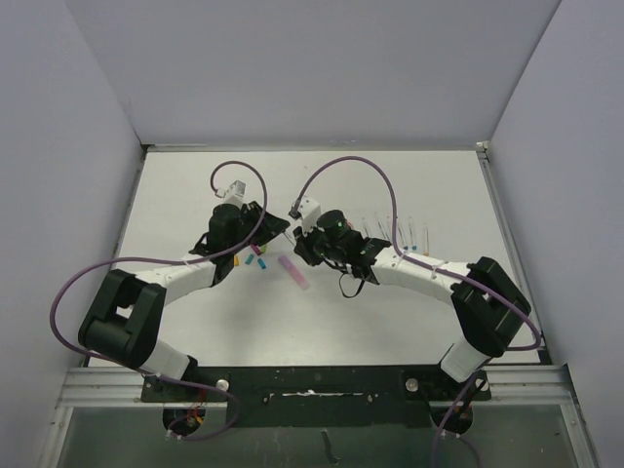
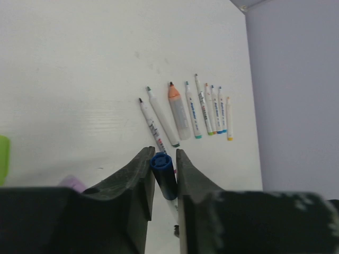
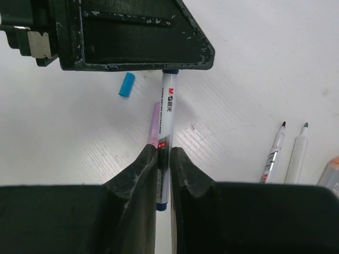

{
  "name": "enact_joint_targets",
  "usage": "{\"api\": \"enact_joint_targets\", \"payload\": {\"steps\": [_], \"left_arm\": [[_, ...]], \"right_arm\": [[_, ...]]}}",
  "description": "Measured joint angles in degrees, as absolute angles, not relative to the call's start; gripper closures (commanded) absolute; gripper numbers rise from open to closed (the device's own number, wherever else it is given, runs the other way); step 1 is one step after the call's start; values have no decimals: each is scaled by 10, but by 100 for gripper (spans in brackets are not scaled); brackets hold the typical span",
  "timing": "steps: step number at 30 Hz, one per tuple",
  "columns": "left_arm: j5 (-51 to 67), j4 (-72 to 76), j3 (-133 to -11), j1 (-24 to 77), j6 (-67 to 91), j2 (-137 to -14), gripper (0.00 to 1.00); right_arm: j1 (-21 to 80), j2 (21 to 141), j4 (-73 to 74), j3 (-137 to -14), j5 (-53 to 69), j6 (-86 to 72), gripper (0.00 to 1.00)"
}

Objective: Open the pen caps

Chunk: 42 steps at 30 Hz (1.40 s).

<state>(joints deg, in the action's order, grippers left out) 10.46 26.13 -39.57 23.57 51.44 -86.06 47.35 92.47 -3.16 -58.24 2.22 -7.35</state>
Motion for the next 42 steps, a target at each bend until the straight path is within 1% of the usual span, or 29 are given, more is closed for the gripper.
{"api": "enact_joint_targets", "payload": {"steps": [1, 3, 4, 7, 8, 9, 13, 15, 22, 28, 30, 33, 35, 42], "left_arm": [[107, 266, -396, 236, 520, -861, 99], [116, 283, -397, 239, 533, -861, 100], [117, 286, -397, 241, 533, -861, 100], [117, 286, -397, 241, 536, -861, 100], [119, 287, -397, 241, 536, -861, 100], [120, 287, -397, 241, 536, -861, 100], [124, 290, -397, 241, 536, -861, 100], [125, 293, -397, 243, 536, -861, 100], [136, 299, -397, 264, 536, -861, 100], [138, 299, -397, 281, 535, -861, 100], [138, 299, -397, 284, 533, -861, 100], [137, 298, -397, 288, 531, -861, 100], [133, 300, -397, 288, 531, -861, 100], [121, 301, -397, 291, 523, -861, 100]], "right_arm": [[474, 925, -32, -582, 23, -74, 100], [474, 926, -32, -580, 26, -77, 99], [475, 926, -31, -580, 25, -78, 93], [476, 926, -31, -580, 26, -78, 60], [476, 926, -32, -580, 27, -79, 52], [476, 926, -32, -580, 26, -81, 48], [477, 926, -32, -580, 26, -78, 46], [477, 926, -32, -580, 26, -78, 48], [477, 930, -34, -581, 26, -79, 59], [476, 934, -35, -582, 25, -80, 72], [474, 934, -35, -582, 24, -80, 77], [469, 934, -34, -582, 19, -83, 88], [467, 934, -33, -582, 17, -87, 100], [461, 933, -29, -581, 18, -97, 100]]}}
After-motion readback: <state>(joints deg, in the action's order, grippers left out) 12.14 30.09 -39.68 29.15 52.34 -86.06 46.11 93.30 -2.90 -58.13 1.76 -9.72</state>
